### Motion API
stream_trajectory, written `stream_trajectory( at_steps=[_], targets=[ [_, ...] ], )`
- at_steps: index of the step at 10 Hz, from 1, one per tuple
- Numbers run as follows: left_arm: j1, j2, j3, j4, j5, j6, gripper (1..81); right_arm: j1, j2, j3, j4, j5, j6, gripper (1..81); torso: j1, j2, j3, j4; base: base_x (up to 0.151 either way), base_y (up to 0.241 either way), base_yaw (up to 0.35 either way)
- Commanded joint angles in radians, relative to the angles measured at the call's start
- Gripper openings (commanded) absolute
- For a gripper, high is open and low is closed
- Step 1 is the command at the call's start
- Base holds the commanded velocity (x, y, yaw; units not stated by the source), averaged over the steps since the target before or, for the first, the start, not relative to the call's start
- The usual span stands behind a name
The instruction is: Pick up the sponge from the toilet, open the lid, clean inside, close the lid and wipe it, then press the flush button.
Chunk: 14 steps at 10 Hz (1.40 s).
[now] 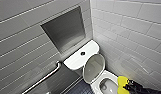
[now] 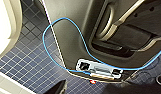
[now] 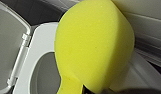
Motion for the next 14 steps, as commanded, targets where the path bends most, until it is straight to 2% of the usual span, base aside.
stream_trajectory(
  at_steps=[1, 3, 4, 5, 6, 8, 11, 14],
  targets=[
    [0.022, -0.011, 0.004, 0.006, 0.087, 0.008, 81.1, -0.037, -0.031, -0.035, 0.009, -0.024, 0.002, 1.0, 0.0, 0.0, 0.0, 0.0, 0.0, 0.0, 0.0],
    [0.021, -0.011, 0.009, 0.012, 0.087, 0.008, 81.1, -0.11, -0.09, 0.022, 0.012, 0.007, 0.037, 1.0, 0.0, 0.0, 0.0, 0.0, 0.0, 0.0, 0.0],
    [0.021, -0.008, 0.009, 0.012, 0.087, 0.008, 81.1, -0.163, -0.152, 0.119, 0.001, 0.107, 0.037, 1.0, 0.0, 0.0, 0.0, 0.0, 0.0, 0.0, 0.0],
    [0.022, -0.006, 0.011, 0.012, 0.087, 0.008, 81.1, -0.205, -0.197, 0.188, -0.004, 0.166, 0.037, 1.0, 0.0, 0.0, 0.0, 0.0, 0.0, 0.0, 0.0],
    [0.021, -0.005, 0.011, 0.012, 0.086, 0.008, 81.1, -0.254, -0.226, 0.228, -0.007, 0.192, 0.037, 1.0, 0.0, 0.0, 0.0, 0.0, 0.0, 0.0, 0.0],
    [0.021, -0.005, 0.017, 0.012, 0.084, 0.008, 81.1, -0.361, -0.255, 0.261, -0.001, 0.294, 0.039, 1.0, 0.0, 0.0, 0.0, 0.0, 0.0, 0.0, 0.0],
    [0.019, -0.003, 0.02, 0.012, 0.078, 0.008, 81.1, -0.608, -0.234, 0.253, -0.004, 0.392, 0.031, 1.0, 0.0, 0.0, 0.0, 0.0, 0.0, 0.0, 0.0],
    [0.014, -0.003, 0.02, 0.021, 0.08, 0.008, 81.1, -0.826, -0.119, 0.077, -0.03, 0.398, 0.031, 1.0, 0.0, 0.0, 0.001, 0.0, 0.0, 0.0, 0.0]
  ],
)
